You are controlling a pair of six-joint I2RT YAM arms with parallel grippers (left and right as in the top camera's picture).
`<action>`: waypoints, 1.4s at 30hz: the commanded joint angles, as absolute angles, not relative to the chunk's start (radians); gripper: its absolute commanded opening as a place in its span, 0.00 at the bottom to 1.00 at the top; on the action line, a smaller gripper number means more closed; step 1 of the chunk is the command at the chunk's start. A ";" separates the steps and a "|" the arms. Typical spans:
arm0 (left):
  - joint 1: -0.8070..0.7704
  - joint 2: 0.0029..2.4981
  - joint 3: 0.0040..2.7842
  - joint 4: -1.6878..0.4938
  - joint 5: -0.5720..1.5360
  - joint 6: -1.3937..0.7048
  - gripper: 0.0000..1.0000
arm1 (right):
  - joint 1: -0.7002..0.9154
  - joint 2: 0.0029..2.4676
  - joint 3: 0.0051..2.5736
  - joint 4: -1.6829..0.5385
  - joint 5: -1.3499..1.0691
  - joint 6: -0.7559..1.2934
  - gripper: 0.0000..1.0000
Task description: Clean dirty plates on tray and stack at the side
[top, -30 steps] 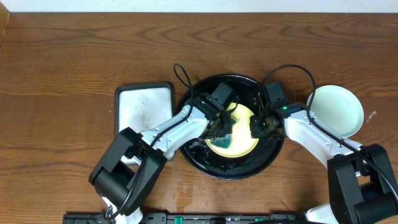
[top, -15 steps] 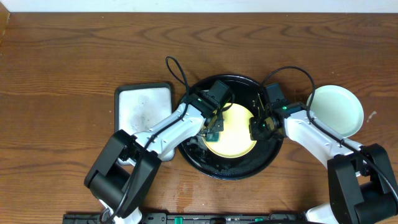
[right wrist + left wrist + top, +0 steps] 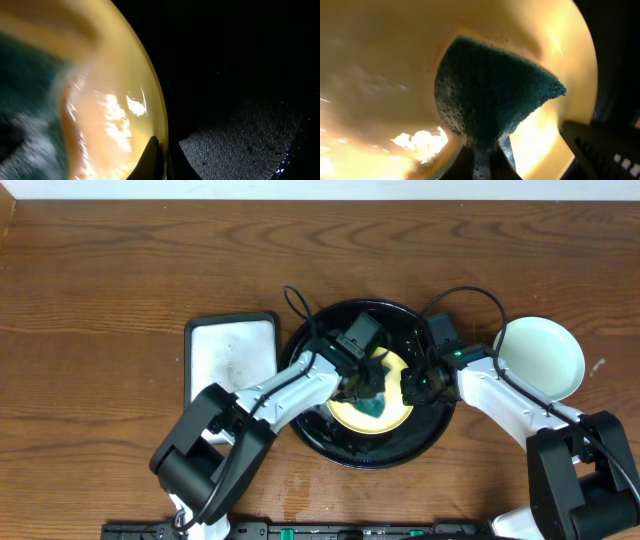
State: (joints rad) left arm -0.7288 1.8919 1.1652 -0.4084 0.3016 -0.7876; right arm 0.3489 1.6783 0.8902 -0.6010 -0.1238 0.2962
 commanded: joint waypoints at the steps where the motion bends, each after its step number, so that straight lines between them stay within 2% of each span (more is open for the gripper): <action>1: -0.763 1.939 1.144 -0.441 0.402 -0.780 0.08 | 0.355 1.694 0.874 -0.619 -0.094 0.284 0.01; 4: -0.735 1.936 1.144 -0.489 0.333 -0.715 0.08 | 0.355 1.695 0.873 -0.620 -0.094 0.284 0.01; 10: -0.619 1.907 1.172 -0.688 -0.058 -0.621 0.07 | 0.355 1.694 0.873 -0.622 -0.095 0.284 0.01; 14: -0.572 1.881 1.228 -0.764 -0.139 -0.595 0.07 | 0.355 1.694 0.874 -0.622 -0.095 0.284 0.01; 20: -0.569 1.810 1.327 -0.842 -0.149 -0.595 0.07 | 0.355 1.694 0.873 -0.624 -0.094 0.284 0.01; 29: -0.552 1.610 1.334 -0.950 -0.095 -0.595 0.08 | 0.355 1.695 0.873 -0.632 -0.094 0.284 0.01; 34: -0.470 1.535 1.316 -1.081 -0.197 -0.595 0.08 | 0.355 1.694 0.874 -0.632 -0.094 0.284 0.01; 37: -0.403 1.540 1.245 -1.060 -0.203 -0.595 0.08 | 0.355 1.694 0.874 -0.632 -0.095 0.284 0.01; 42: -0.280 1.556 1.068 -0.876 -0.191 -0.575 0.08 | 0.355 1.694 0.874 -0.632 -0.096 0.284 0.01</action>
